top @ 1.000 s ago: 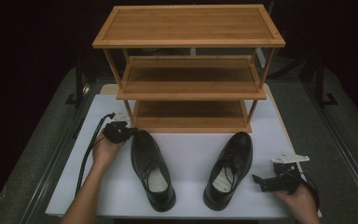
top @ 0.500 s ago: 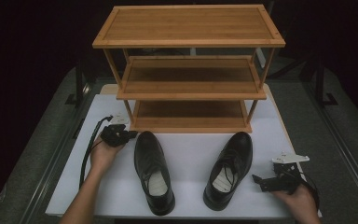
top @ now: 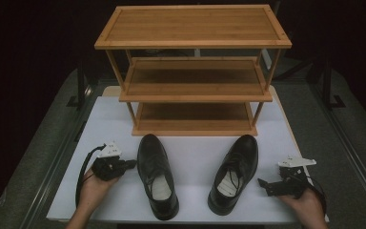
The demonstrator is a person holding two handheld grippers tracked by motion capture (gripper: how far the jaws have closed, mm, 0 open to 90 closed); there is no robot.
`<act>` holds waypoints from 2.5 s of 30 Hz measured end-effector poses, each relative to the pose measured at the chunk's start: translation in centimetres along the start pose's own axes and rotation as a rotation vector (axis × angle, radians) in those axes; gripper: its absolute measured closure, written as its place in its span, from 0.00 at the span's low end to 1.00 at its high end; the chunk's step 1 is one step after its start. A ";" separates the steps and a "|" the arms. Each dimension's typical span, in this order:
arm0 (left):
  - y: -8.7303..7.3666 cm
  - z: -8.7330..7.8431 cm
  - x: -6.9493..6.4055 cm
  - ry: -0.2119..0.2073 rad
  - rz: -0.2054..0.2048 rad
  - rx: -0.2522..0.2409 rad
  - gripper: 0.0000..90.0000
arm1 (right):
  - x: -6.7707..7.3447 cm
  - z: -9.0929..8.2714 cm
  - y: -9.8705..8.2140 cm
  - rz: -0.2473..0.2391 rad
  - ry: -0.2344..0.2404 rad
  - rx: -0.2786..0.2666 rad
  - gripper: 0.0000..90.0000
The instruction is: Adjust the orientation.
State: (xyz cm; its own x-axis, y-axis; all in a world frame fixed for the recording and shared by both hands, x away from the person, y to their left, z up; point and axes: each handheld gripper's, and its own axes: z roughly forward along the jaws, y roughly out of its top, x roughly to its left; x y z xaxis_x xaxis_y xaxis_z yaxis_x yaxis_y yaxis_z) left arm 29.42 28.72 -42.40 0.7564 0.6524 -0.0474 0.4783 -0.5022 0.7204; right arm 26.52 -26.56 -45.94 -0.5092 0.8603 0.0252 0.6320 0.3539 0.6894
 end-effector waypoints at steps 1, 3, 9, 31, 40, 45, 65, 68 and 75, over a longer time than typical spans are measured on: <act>-0.3 -0.1 -0.4 -0.001 -0.001 0.004 1.00 | 0.0 0.0 0.0 0.002 0.000 0.001 0.00; -1.0 -0.4 -1.0 -0.016 -0.008 0.005 1.00 | 0.0 0.0 0.0 0.004 0.000 0.002 0.00; -1.2 -0.1 -1.7 -0.046 0.001 0.030 1.00 | 0.0 0.0 0.0 0.003 0.000 0.002 0.00; 1.5 3.1 -1.6 -0.019 0.039 0.051 1.00 | 0.0 0.0 0.0 0.002 0.000 0.001 0.00; -0.8 1.4 -3.8 -0.086 0.023 0.056 1.00 | 0.0 0.0 0.0 0.002 -0.001 0.001 0.00; -0.7 1.5 -4.2 -0.092 0.038 0.062 1.00 | 0.0 0.0 0.0 0.003 -0.001 0.002 0.00; 2.3 4.7 -5.0 -0.137 0.108 0.063 1.00 | 0.0 0.0 0.0 0.002 0.000 0.001 0.00; 2.7 5.2 -5.2 -0.145 0.121 0.065 1.00 | 0.0 0.0 0.0 0.002 -0.001 0.001 0.00; 3.0 5.7 -5.4 -0.158 0.123 0.060 1.00 | 0.0 0.0 0.0 0.003 -0.001 0.001 0.00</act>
State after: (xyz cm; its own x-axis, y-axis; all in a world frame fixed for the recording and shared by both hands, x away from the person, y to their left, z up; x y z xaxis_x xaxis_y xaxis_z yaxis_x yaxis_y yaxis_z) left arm 29.27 20.50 -43.93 0.8691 0.4892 -0.0733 0.4002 -0.6084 0.6853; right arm 26.49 -26.54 -45.94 -0.5071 0.8615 0.0267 0.6340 0.3519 0.6886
